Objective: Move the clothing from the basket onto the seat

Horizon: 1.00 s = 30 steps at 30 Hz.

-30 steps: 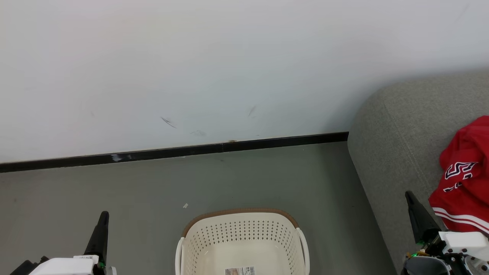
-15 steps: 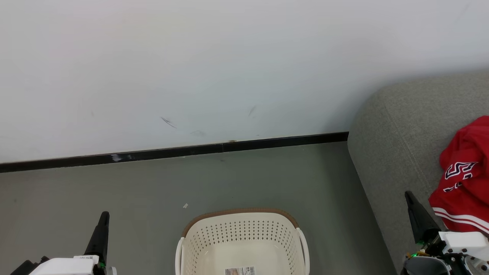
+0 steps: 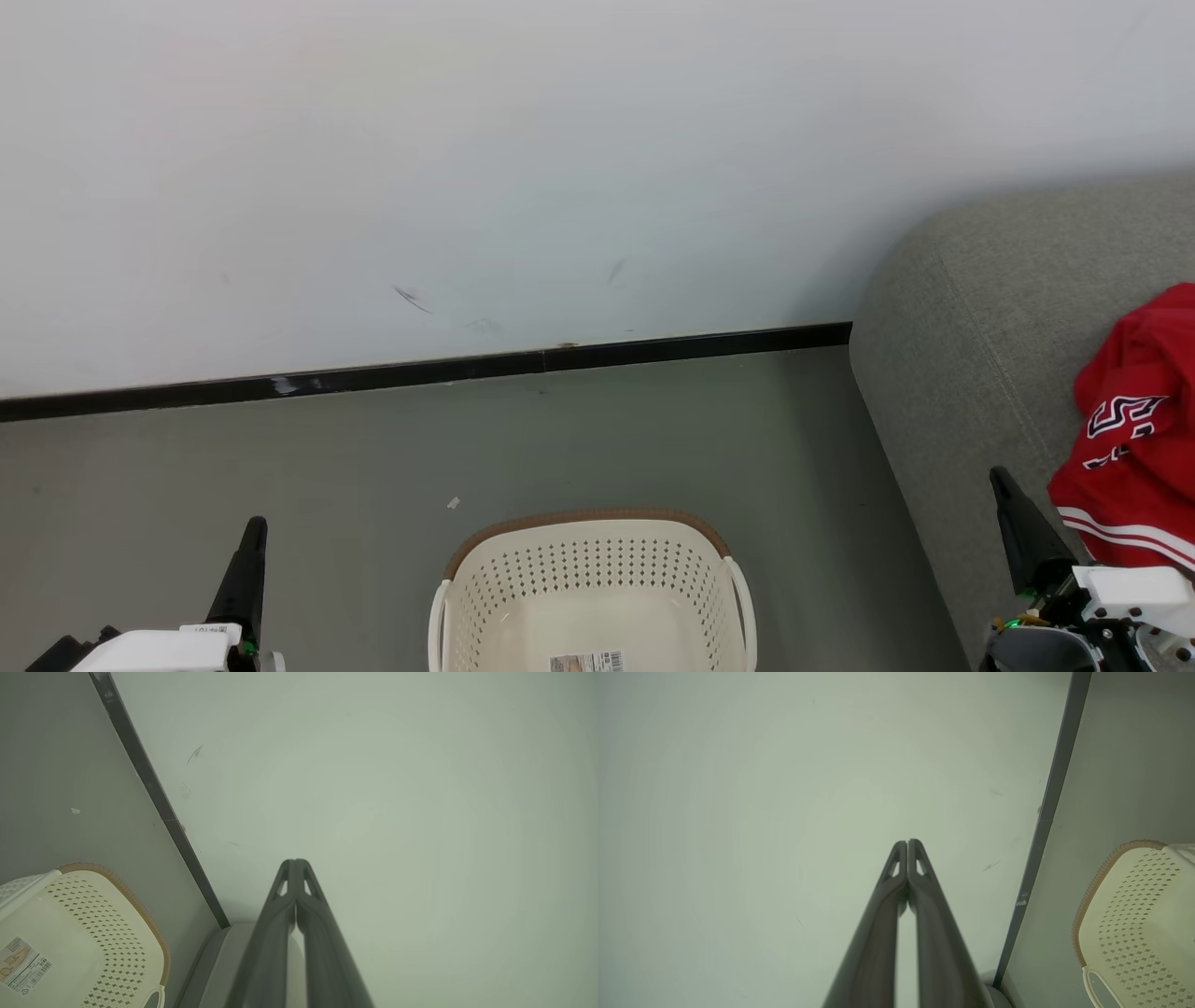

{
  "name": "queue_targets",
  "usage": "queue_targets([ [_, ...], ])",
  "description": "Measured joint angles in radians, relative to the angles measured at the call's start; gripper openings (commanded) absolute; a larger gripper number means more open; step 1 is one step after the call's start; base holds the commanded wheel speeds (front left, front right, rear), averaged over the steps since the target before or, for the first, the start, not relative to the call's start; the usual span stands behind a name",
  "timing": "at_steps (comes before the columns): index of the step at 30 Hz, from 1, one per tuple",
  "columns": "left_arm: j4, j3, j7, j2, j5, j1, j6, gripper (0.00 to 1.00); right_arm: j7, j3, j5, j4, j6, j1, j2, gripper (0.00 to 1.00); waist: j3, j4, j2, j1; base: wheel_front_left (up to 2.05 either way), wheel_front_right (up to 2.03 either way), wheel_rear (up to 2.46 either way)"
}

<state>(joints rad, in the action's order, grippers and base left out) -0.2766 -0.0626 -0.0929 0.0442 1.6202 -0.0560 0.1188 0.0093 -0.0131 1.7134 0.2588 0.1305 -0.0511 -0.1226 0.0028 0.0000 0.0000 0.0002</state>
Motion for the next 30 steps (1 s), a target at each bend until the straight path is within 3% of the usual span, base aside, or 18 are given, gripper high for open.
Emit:
queue_targets([
  [30,-0.001,-0.001,-0.003,-0.001,0.0,-0.003,0.004,0.0,0.001,-0.005,0.0,0.001,0.0,0.0,0.006,0.0,0.0,0.0,0.0,0.0,0.0,0.0,0.0],
])
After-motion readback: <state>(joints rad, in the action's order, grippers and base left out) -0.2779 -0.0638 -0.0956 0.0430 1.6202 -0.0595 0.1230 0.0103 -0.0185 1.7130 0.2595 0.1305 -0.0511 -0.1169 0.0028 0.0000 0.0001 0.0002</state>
